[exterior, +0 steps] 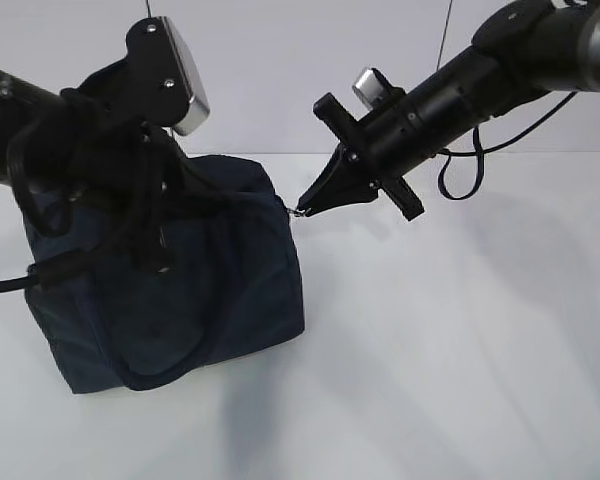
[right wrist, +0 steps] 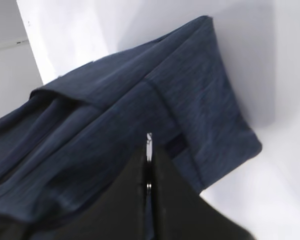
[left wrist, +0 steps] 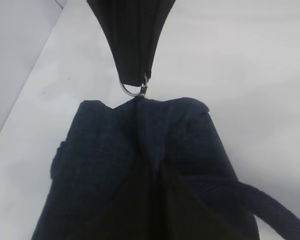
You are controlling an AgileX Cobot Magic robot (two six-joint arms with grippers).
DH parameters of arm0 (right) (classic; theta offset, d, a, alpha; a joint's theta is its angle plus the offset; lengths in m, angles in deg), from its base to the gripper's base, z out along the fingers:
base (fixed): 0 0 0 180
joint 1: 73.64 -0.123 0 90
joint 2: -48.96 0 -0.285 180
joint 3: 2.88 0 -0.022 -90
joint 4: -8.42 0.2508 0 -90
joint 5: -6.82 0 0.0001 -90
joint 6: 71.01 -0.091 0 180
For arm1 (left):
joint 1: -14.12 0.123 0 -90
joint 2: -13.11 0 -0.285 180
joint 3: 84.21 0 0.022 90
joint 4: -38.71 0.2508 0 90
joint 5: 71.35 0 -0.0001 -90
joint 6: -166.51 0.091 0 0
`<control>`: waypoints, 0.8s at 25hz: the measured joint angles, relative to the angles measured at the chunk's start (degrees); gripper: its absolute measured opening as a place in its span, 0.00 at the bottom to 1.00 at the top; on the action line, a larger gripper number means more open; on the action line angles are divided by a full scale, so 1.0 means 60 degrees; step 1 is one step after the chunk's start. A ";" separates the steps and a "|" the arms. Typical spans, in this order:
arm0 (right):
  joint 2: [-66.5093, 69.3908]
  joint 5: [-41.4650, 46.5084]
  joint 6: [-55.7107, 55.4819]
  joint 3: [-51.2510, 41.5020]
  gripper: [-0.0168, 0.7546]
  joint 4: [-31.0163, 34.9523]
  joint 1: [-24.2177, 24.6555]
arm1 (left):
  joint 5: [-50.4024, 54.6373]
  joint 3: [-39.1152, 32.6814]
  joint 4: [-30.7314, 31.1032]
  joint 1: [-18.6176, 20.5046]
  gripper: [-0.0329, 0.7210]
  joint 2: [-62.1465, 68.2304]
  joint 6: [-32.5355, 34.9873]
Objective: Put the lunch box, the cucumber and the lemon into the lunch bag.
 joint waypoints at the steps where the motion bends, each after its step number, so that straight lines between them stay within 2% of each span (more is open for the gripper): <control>1: 0.0075 -0.0072 0.0000 0.0022 0.03 0.0000 0.0000 | 0.0000 -0.0018 0.0000 0.0000 0.03 -0.0050 0.0000; 20: 0.0513 -0.0803 0.1398 0.0045 0.03 -0.0409 0.0000 | -0.0035 -0.0018 0.0000 0.0000 0.03 -0.0130 -0.0004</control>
